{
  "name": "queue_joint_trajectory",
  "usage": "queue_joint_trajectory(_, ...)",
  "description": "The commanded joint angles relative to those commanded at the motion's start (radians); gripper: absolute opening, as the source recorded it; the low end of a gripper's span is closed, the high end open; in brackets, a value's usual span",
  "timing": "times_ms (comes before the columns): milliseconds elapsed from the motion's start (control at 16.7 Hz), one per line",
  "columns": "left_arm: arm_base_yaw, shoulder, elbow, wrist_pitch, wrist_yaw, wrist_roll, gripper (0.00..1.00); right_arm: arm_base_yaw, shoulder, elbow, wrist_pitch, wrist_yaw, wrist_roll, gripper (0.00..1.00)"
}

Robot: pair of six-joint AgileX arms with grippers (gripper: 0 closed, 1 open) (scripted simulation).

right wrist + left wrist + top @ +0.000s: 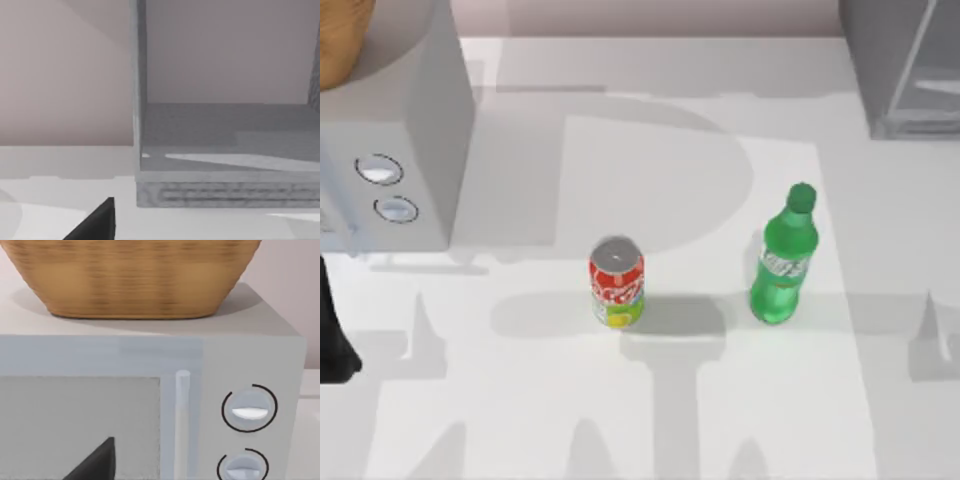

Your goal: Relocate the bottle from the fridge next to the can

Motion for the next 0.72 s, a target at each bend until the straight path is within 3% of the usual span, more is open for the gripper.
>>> queue_joint_trajectory(240,0.000,0.000,0.000,0.000,0.000,0.000,1.00,-0.001,-0.155,0.127,-0.269,0.000,-0.002,1.00)
queue_joint_trajectory(720,0.000,0.000,0.000,0.000,0.000,0.000,1.00,-0.001,-0.530,0.434,-0.996,-0.004,-0.006,1.00)
